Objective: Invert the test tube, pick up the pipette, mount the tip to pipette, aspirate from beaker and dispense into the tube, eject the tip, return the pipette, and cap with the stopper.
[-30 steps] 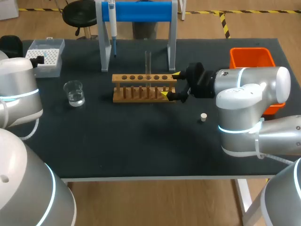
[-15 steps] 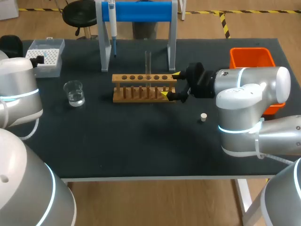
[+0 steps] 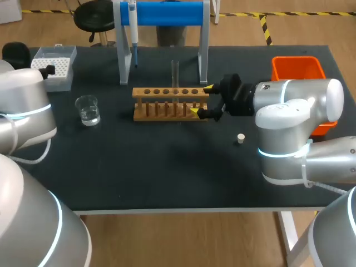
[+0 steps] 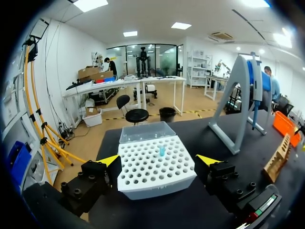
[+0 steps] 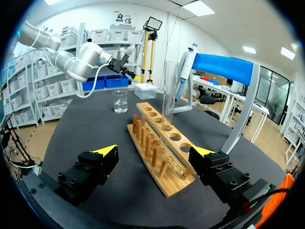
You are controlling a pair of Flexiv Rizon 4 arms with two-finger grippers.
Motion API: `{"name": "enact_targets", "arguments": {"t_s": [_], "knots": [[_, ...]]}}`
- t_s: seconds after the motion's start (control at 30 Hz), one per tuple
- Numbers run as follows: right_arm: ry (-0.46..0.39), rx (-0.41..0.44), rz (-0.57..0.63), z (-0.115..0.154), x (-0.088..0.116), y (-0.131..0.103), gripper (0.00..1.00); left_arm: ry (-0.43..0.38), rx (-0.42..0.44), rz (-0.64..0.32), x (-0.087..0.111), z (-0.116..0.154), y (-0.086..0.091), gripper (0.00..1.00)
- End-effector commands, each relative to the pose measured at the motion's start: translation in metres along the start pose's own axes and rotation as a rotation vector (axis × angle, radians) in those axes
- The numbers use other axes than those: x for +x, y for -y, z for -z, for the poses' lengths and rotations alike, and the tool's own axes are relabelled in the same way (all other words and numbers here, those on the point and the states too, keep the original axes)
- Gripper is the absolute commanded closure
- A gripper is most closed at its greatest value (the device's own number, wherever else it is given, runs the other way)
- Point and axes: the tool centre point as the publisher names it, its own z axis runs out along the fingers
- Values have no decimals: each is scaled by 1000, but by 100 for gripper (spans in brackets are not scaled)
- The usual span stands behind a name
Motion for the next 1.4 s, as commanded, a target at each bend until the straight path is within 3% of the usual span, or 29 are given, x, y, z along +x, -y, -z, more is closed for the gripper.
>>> {"name": "enact_targets", "arguments": {"t_s": [0.03, 0.5, 1.23, 1.37, 1.4], "knots": [[2, -1, 0, 0, 1, 0, 0, 13, 33, -9, 3, -15, -2, 0], [2, -1, 0, 0, 1, 0, 0, -1, 17, -22, 10, -31, 2, 0], [2, -1, 0, 0, 1, 0, 0, 8, -14, 52, 16, -51, 5, 0], [2, -1, 0, 0, 1, 0, 0, 8, -16, 54, 14, -54, 5, 5], [2, -1, 0, 0, 1, 0, 0, 8, -17, 54, 14, -54, 5, 10]]}}
